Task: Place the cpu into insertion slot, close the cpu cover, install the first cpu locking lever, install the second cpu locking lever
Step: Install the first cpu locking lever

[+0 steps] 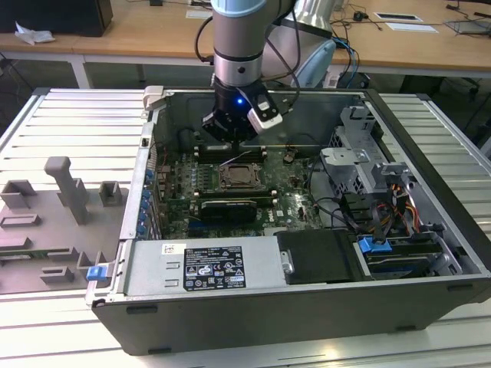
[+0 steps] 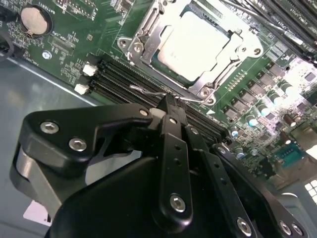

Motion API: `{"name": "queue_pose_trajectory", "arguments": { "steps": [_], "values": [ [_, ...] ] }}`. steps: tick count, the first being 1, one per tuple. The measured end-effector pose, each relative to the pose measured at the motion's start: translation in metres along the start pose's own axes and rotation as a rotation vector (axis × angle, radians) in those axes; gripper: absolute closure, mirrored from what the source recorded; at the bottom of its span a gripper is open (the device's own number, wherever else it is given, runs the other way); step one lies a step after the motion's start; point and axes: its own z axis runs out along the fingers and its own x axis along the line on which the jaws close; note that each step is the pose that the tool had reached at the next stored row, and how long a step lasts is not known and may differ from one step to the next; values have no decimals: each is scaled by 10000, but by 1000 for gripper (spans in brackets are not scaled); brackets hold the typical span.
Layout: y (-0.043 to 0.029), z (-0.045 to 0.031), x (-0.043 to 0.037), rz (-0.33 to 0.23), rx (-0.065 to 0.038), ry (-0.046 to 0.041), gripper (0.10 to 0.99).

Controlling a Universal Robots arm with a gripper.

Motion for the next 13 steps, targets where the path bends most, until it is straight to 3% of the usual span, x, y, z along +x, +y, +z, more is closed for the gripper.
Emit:
{"name": "queue_pose_trajectory", "arguments": {
  "steps": [9, 13],
  "values": [
    [-1, 4, -3, -1, -18, -1, 980],
    [-3, 6, -44, 1, -26, -2, 980]
  ]
}}
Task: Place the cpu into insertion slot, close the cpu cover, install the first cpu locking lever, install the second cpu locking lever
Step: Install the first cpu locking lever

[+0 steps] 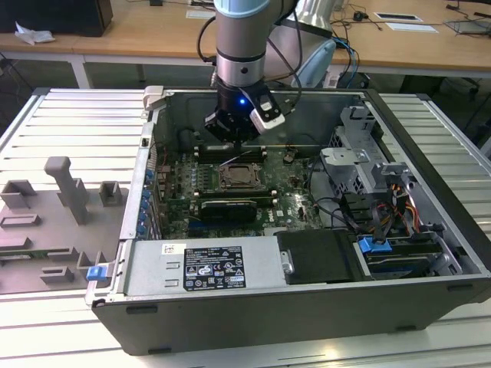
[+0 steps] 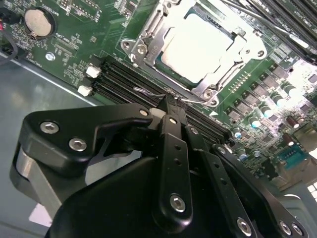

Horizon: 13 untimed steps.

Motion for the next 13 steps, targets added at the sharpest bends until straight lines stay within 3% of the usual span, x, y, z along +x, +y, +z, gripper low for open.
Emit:
{"name": "queue_pose_trajectory", "arguments": {
  "steps": [13],
  "values": [
    [14, 74, -156, 0, -2, 0, 980]
  ]
}}
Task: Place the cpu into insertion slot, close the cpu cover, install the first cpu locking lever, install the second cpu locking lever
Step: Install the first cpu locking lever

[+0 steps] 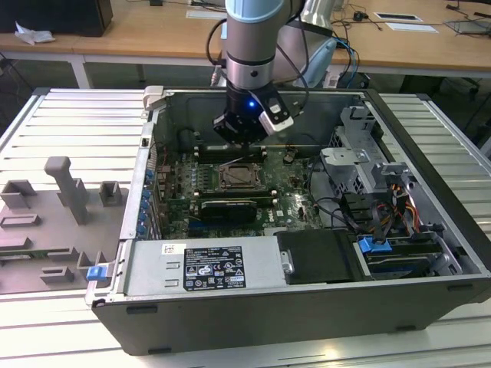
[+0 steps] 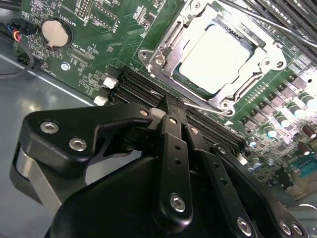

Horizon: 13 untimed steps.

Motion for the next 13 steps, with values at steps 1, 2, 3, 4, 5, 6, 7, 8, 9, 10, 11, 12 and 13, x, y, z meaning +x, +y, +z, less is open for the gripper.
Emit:
{"name": "queue_pose_trajectory", "arguments": {
  "steps": [1, 2, 3, 4, 5, 6, 7, 8, 9, 10, 11, 12, 13],
  "values": [
    [3, 9, -4, 1, 0, 1, 980],
    [6, 25, -11, -1, -1, 0, 980],
    [7, 43, -19, 0, -1, 1, 980],
    [8, 54, -23, 1, -1, 0, 980],
    [7, 64, -25, 0, 0, 1, 980],
    [6, 79, -29, 0, 0, 1, 980],
    [5, 88, -31, 0, -1, 0, 980],
    [4, 100, -35, 0, -1, 1, 980],
    [3, 110, -38, 0, -1, 0, 980],
    [2, 118, -41, 0, -1, 0, 980],
    [0, 135, -47, 0, 2, 1, 980],
    [-1, 143, -48, 3, 5, 1, 980],
    [-2, 150, -49, 1, 6, 1, 980]
  ]
}}
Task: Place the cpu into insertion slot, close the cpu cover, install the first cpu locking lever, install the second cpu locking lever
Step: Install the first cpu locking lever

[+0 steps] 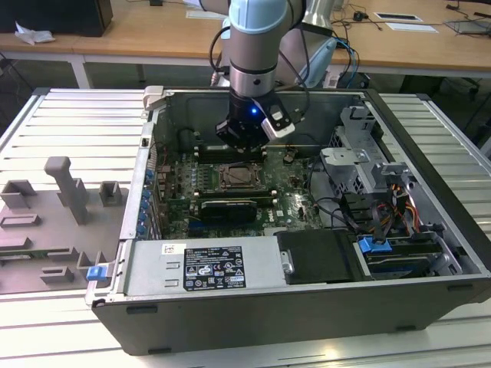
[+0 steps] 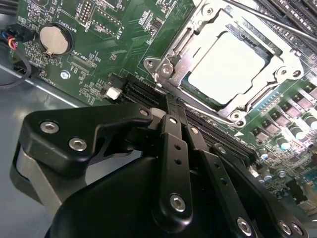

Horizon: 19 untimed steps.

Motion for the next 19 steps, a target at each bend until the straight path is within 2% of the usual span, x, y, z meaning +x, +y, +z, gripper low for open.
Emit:
{"name": "queue_pose_trajectory", "arguments": {
  "steps": [7, 13, 19],
  "values": [
    [-3, 28, -1, -3, 16, 0, 980],
    [0, 4, -2, -2, 14, 0, 980],
    [-3, 20, 0, -2, 23, 4, 980]
  ]
}}
